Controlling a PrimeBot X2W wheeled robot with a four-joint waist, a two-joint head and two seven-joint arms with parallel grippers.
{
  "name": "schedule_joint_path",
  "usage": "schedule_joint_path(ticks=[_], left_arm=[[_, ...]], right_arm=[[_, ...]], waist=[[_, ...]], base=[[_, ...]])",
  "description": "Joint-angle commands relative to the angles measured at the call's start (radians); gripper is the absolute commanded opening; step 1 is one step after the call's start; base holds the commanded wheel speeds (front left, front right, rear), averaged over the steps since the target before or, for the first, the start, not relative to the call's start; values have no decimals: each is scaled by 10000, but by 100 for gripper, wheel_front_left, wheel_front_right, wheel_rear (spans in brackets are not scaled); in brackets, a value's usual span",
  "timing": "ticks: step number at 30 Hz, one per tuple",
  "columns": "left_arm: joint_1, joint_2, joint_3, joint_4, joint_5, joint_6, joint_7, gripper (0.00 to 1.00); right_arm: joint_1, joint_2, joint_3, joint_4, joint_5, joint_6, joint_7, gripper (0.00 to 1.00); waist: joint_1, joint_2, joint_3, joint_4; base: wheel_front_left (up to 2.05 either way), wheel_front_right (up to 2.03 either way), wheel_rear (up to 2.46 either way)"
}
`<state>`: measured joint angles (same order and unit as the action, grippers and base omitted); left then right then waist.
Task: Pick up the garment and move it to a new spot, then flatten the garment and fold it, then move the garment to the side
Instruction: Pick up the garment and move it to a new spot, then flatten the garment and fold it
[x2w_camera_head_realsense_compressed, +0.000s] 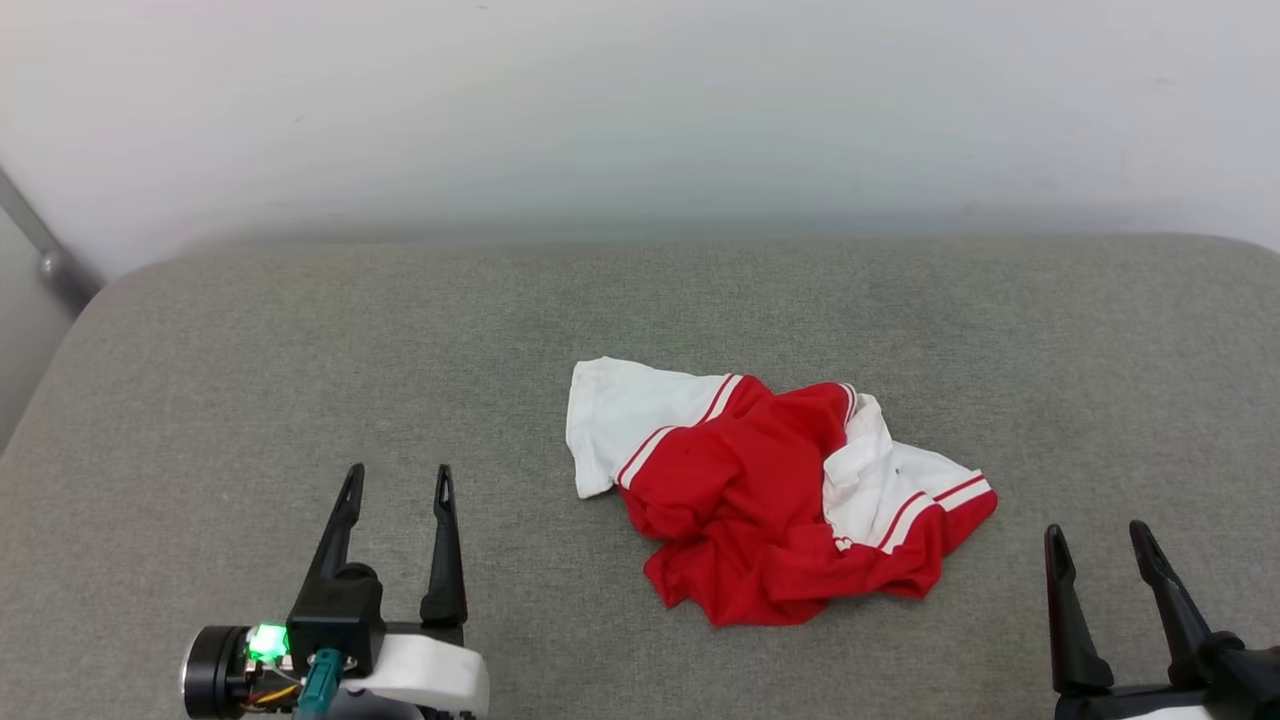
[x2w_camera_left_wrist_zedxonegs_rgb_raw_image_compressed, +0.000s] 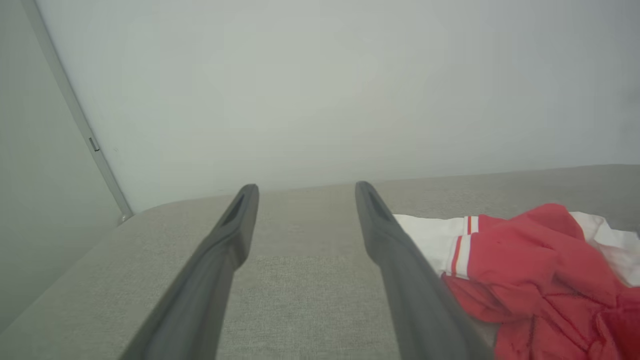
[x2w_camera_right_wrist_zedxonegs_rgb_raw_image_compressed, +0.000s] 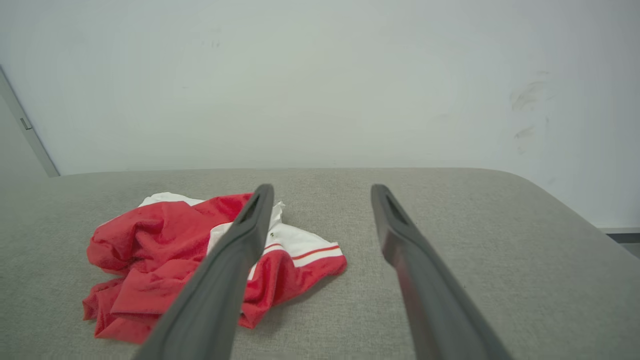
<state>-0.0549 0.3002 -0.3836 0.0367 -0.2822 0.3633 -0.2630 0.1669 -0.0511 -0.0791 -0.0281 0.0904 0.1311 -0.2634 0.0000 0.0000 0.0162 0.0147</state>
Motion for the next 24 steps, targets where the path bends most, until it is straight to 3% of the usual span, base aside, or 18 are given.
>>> schedule_joint_path(ticks=[1,14,24], left_arm=[[133,-76,69,37,92,-74,-25,100],[858,-1028,1119,353,904,-1325,-26,100],[1088,-1486,1775,548,1324,-1955,-26,100]], right_arm=[[51,17,14,11,93,-7,-20,100],[330,17,81,235,331,-7,-20,100],[398,17,150,212,466,-7,-20,100]], waist=[[0,0,-20,11],[0,0,-232,122],[0,0,-256,115]], base=[[0,0,0],[0,0,0],[0,0,0]])
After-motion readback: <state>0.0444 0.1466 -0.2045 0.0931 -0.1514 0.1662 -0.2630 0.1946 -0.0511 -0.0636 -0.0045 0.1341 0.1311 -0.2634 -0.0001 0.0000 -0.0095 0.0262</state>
